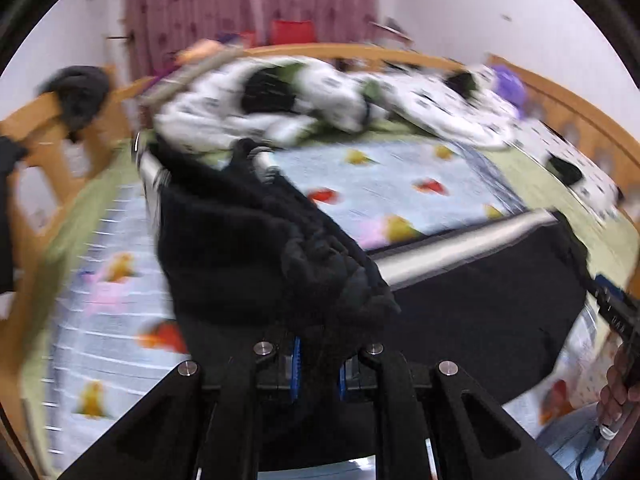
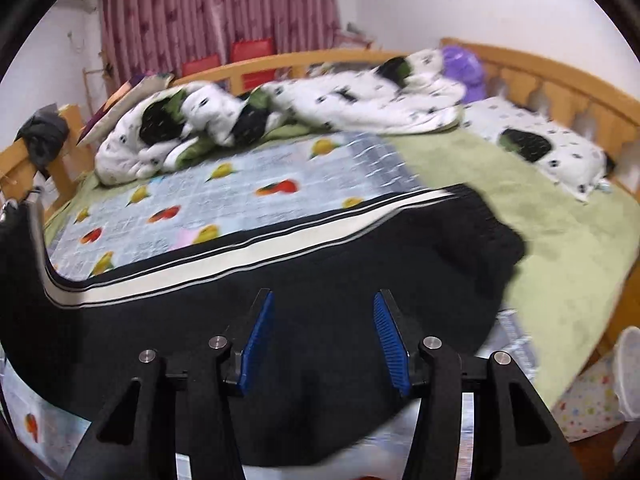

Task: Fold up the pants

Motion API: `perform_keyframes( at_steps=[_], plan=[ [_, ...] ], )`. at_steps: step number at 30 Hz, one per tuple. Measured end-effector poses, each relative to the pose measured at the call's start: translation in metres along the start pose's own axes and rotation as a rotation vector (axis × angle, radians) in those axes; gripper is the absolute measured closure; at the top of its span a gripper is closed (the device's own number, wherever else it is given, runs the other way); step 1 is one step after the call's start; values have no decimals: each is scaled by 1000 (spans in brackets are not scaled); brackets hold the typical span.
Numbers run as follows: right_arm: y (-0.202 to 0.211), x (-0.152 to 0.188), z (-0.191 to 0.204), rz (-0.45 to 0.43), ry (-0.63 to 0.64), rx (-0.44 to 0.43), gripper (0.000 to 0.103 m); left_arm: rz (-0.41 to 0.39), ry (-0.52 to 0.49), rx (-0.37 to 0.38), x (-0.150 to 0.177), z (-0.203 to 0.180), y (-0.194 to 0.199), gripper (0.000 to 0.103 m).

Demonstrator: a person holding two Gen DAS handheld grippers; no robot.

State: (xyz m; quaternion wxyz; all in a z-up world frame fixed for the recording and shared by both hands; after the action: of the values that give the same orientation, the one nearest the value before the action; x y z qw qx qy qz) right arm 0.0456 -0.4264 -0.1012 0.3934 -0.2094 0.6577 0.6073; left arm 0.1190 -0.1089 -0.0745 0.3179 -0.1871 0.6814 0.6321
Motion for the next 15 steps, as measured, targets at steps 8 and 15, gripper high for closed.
perform_keyframes(
  at_steps=[8,15],
  plan=[
    [19,24,-74,6,-142,24,50,174,-80,113,84,-137,-79,91],
    [9,29,-81,65,-160,-74,49,149,-117,168,102,-134,-41,48]
  ],
)
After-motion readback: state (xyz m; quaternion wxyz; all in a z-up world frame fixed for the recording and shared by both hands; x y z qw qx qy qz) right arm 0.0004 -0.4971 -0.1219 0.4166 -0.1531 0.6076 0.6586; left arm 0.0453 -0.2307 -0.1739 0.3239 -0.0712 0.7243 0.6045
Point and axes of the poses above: each gripper's, at about its wrist camera, not at the fingertips, and y roughly against the way its jaws point, z to its left, x to its underside, the point moved 5 cm from there along -y, roughly the way its jaws point, and after that the axes turned 2 degrees about z, right-handed, at the moved point
